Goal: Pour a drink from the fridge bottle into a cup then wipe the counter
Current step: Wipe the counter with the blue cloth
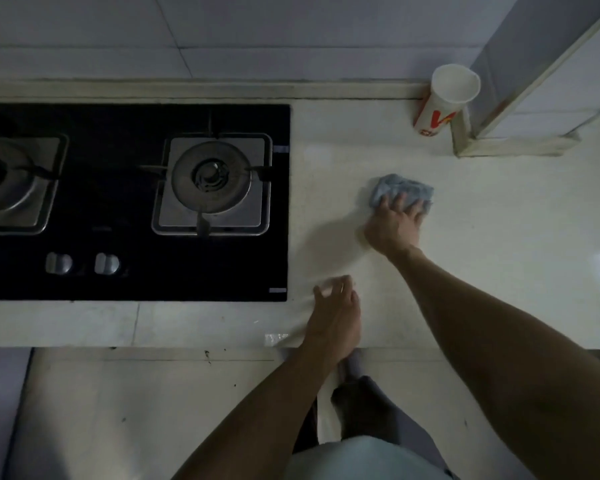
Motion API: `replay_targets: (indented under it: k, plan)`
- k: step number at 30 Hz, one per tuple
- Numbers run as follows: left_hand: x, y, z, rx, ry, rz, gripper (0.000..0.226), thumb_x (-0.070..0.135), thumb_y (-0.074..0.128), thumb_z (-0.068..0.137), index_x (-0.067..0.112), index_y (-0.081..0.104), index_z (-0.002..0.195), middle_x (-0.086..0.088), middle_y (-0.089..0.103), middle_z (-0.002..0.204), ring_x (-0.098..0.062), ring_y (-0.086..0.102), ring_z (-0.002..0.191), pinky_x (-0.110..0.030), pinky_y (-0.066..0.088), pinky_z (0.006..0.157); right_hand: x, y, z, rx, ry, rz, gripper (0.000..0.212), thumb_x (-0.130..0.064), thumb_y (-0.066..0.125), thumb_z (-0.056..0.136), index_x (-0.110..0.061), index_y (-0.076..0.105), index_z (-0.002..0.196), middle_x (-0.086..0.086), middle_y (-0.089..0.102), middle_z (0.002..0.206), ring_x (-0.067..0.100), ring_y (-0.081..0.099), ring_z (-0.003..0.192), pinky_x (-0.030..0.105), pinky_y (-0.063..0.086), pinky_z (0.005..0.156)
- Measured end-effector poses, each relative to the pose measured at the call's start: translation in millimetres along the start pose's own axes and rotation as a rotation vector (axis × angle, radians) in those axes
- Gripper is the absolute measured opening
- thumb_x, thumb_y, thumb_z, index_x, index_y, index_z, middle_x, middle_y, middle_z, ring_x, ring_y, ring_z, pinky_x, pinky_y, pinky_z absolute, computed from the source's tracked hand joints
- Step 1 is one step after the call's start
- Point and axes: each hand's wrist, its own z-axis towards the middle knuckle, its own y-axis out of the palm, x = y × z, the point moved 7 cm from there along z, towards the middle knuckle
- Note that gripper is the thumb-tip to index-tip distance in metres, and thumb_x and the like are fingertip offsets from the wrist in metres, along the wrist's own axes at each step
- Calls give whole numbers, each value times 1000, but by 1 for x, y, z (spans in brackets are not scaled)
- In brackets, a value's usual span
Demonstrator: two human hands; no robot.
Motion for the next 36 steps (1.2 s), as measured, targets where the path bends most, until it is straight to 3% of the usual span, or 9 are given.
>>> replay_targets:
  k: [3, 6, 11, 14, 20, 22, 26, 28, 36]
  plan:
    - [3, 0, -4, 32, -38, 31, 57, 25, 45, 96, 0, 32, 146, -19, 18, 159, -33, 22, 146, -56, 28, 114, -76, 18, -27, -26, -290, -51, 84, -32, 53, 84, -21, 9, 154, 16, -5, 161, 50, -16, 142, 57, -15, 114]
    - [11, 7, -6, -22, -14, 121, 52, 24, 39, 100, 0, 31, 146, -22, 20, 159, -36, 19, 147, -57, 28, 115, -116, 30, -50, -66, -475, -109, 86, -31, 62, 80, -23, 16, 152, 11, 1, 162, 47, -12, 144, 57, -2, 119]
    - [12, 6, -15, 65, -152, -117, 37, 22, 48, 92, 7, 48, 126, -15, 31, 147, -28, 38, 132, -48, 43, 102, -76, 23, -44, 15, -621, -119, 72, -20, 61, 83, -29, 32, 148, 1, 15, 161, 36, 2, 148, 49, 11, 121]
    - [17, 11, -25, 68, -174, -152, 38, 18, 50, 90, 5, 49, 126, -12, 32, 148, -27, 37, 131, -45, 43, 101, -11, 13, -38, 82, -537, -90, 66, -27, 60, 90, -28, 31, 150, 5, 16, 162, 37, 2, 148, 53, 11, 120]
    - [25, 13, -38, 103, -221, -186, 39, 19, 47, 93, 10, 48, 130, -11, 38, 142, -24, 41, 124, -39, 42, 101, 126, -10, -25, 79, -167, -175, 85, -33, 67, 83, -20, 19, 152, 15, 14, 161, 48, 3, 145, 57, 6, 119]
    - [26, 18, -42, 103, -239, -233, 42, 17, 45, 94, 8, 45, 135, -13, 35, 147, -25, 38, 131, -39, 38, 107, 134, -8, -29, 92, -36, -168, 79, -33, 62, 84, -15, 22, 150, 20, 16, 159, 52, 7, 142, 59, 4, 118]
    - [22, 30, -55, 48, -283, -270, 56, 18, 42, 98, 2, 27, 150, -13, 10, 163, -27, 16, 149, -44, 22, 120, 89, 2, -41, 73, 180, -19, 67, -26, 46, 93, -12, 18, 153, 22, 9, 160, 53, -2, 142, 63, -5, 113]
    - [19, 32, -61, 55, -284, -252, 55, 21, 45, 99, 1, 30, 148, -13, 9, 163, -27, 15, 149, -44, 23, 120, 49, 12, -48, 55, 108, -3, 67, -25, 42, 94, -12, 15, 154, 22, 5, 160, 53, -5, 142, 64, -5, 113]
    - [26, 34, -62, 101, -313, -166, 65, 28, 46, 99, -6, 24, 149, -19, 11, 161, -30, 19, 147, -44, 27, 119, -87, 51, -97, -7, -532, -163, 79, -22, 56, 81, -20, 18, 150, 17, 3, 160, 51, -9, 142, 62, -3, 116]
